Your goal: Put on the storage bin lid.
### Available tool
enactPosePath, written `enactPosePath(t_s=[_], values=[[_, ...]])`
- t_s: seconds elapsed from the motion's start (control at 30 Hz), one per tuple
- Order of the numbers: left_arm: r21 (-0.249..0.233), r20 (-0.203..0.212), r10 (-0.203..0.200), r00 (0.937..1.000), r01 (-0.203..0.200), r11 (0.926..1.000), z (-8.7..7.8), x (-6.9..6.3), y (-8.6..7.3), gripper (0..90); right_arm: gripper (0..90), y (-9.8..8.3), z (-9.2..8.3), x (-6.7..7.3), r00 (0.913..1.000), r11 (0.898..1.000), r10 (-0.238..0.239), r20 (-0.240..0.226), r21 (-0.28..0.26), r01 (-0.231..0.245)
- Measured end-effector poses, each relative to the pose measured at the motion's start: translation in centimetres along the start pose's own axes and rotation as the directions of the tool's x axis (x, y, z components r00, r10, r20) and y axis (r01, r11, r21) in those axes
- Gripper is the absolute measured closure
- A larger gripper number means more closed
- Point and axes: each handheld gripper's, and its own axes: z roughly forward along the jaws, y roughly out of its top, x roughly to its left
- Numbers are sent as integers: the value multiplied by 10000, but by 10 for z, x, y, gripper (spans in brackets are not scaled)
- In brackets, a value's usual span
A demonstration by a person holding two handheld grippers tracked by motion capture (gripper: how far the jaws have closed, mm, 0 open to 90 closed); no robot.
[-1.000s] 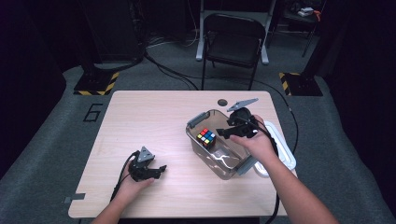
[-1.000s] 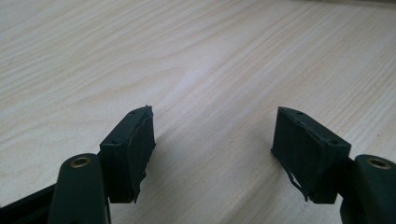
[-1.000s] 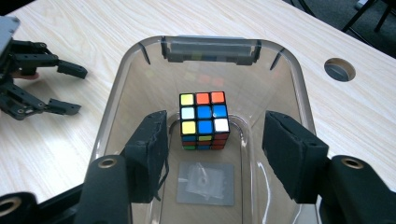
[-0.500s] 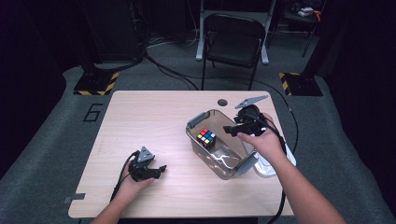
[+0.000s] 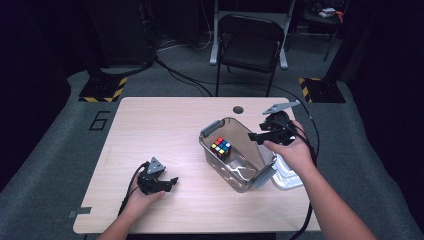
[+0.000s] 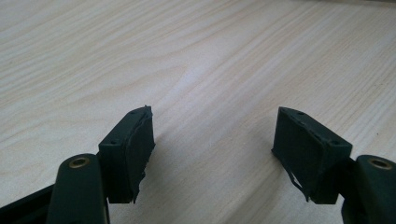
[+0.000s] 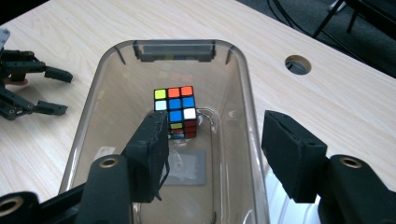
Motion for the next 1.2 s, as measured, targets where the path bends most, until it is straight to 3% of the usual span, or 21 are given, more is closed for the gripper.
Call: enactPosePath(t_s=[0.5,0.8,0.83,1.2], values=[[48,41,-149,9999,148,9999,1,-1,1,275,420,-21,-9,-29,9947,9972,743,710,-45,-742],[63,16,-110,9999,109,9999,1,-1,1,274,417,-34,-9,-47,9827,9892,1461,1136,-66,-1463],[60,10,-107,9999,107,9999,1,-1,1,274,417,-35,-8,-49,9841,9910,1340,1163,-81,-1339],[70,15,-125,9999,125,9999,1,-1,1,273,413,-49,-4,-65,9725,9842,1746,1543,16,-1770]])
